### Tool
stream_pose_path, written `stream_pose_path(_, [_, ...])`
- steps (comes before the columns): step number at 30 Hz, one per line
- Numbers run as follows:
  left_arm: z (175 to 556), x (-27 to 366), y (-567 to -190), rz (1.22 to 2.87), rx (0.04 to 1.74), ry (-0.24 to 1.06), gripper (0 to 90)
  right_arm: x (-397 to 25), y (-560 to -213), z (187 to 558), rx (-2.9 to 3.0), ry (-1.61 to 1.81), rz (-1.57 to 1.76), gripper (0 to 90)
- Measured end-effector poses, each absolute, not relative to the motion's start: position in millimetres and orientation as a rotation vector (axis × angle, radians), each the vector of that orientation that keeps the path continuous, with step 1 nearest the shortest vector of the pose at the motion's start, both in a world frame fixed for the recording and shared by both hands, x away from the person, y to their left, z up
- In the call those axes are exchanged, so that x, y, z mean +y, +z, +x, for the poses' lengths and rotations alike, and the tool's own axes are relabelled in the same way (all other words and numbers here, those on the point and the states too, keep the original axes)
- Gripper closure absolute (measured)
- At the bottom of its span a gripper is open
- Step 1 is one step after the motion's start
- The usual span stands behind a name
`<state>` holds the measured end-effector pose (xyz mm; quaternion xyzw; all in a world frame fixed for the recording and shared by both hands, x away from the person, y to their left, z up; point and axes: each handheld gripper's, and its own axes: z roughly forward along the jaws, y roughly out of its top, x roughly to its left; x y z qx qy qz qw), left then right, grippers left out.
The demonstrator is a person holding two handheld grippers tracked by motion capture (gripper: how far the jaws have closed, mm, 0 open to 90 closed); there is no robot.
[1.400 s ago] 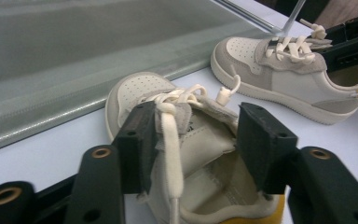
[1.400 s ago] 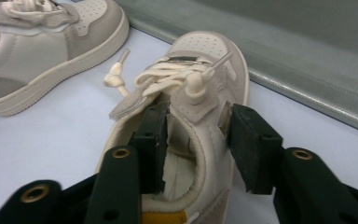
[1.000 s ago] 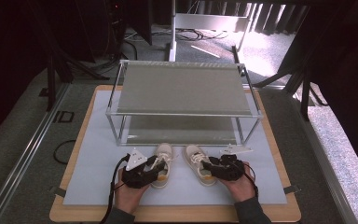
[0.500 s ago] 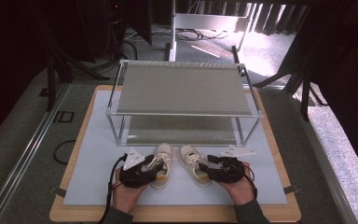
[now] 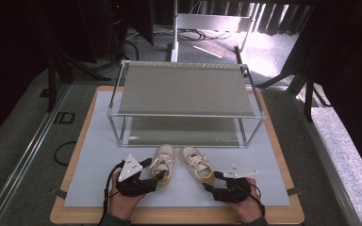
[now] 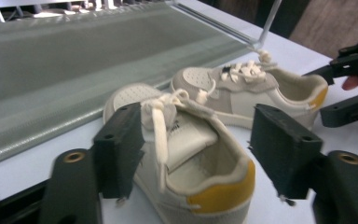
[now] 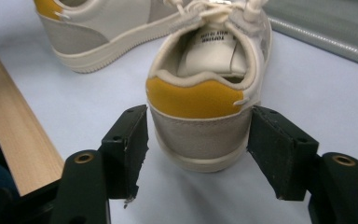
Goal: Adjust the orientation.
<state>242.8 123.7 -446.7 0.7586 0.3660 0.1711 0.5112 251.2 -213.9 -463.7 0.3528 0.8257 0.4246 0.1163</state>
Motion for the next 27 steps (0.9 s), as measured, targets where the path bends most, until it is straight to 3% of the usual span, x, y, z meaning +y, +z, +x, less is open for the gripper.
stream_pose_path(11, [237.2, 121.8, -465.6, 1.897, 0.883, 0.387, 16.4, -209.6, -465.6, 249.4, 2.413, 1.234, 1.019, 38.4])
stream_pose_path(27, [249.1, 111.3, -478.1, 1.973, 0.942, 0.385, 12.9, -196.1, -467.5, 246.8, 2.421, 1.268, 0.989, 42.5])
